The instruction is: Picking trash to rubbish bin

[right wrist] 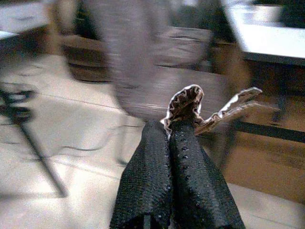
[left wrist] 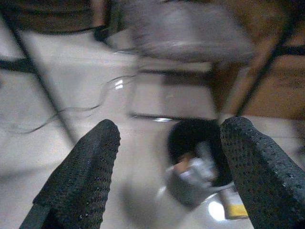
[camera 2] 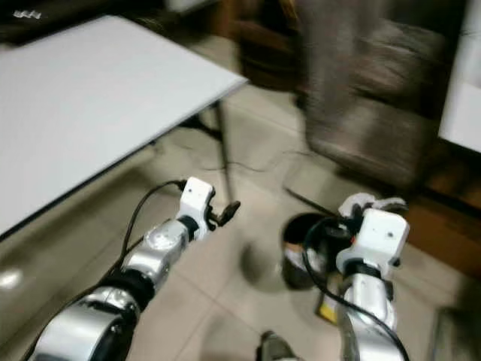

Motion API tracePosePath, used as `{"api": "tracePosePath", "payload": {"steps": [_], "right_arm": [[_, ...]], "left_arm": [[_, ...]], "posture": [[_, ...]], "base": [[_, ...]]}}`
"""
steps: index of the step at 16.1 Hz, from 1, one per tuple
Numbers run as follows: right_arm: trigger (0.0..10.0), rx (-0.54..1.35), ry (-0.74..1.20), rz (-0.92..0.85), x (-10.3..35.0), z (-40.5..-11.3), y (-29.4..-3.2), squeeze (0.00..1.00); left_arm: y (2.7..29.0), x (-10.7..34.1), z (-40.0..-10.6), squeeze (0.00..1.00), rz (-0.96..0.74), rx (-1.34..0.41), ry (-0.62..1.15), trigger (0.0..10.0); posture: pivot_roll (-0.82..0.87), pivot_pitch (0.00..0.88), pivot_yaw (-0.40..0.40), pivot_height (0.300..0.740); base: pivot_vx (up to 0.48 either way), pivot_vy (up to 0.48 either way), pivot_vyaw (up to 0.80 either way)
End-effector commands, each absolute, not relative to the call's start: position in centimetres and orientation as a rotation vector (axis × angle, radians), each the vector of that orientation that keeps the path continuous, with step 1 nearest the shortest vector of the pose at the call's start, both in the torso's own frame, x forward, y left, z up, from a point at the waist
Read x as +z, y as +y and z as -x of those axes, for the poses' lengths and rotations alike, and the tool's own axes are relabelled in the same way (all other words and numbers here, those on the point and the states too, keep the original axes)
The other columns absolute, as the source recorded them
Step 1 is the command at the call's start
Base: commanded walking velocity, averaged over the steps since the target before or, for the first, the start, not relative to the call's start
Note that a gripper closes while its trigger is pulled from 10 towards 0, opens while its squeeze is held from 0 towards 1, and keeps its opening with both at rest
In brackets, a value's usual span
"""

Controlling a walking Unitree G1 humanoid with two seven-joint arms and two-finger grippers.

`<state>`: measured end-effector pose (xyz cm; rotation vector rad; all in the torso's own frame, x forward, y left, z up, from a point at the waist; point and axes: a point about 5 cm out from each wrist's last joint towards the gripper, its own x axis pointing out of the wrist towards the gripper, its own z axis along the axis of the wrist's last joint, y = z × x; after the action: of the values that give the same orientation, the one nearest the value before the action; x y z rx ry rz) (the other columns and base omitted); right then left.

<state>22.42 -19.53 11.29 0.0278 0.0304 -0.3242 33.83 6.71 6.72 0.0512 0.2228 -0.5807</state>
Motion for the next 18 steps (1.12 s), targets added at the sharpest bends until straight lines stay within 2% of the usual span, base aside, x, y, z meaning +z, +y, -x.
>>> {"api": "tracePosePath", "payload": {"steps": [1, 13, 18], "right_arm": [[10.0, -0.314, 0.024, -0.037, 11.38, -22.57, -19.12, 0.0], [10.0, -0.314, 0.026, -0.044, 11.17, -22.29, -18.8, 0.0], [10.0, -0.317, 0.019, -0.042, 11.24, -22.15, -18.83, 0.0]], "left_arm": [[7.26, 6.6, -33.89, 0.0, -0.072, -0.571, 0.226, 10.0], [6.99, 6.67, -33.78, 0.0, -0.12, -0.587, 0.202, 10.0], [6.62, 6.95, -33.78, 0.0, -0.097, -0.621, 0.189, 10.0]], "posture": [[0.0, 0.094, 0.031, 0.74], [0.0, 0.107, 0.04, 0.74], [-0.01, 0.112, 0.042, 0.74]], "base": [[0.0, 0.0, -0.77], [0.0, 0.0, -0.77], [0.0, 0.0, -0.25]]}}
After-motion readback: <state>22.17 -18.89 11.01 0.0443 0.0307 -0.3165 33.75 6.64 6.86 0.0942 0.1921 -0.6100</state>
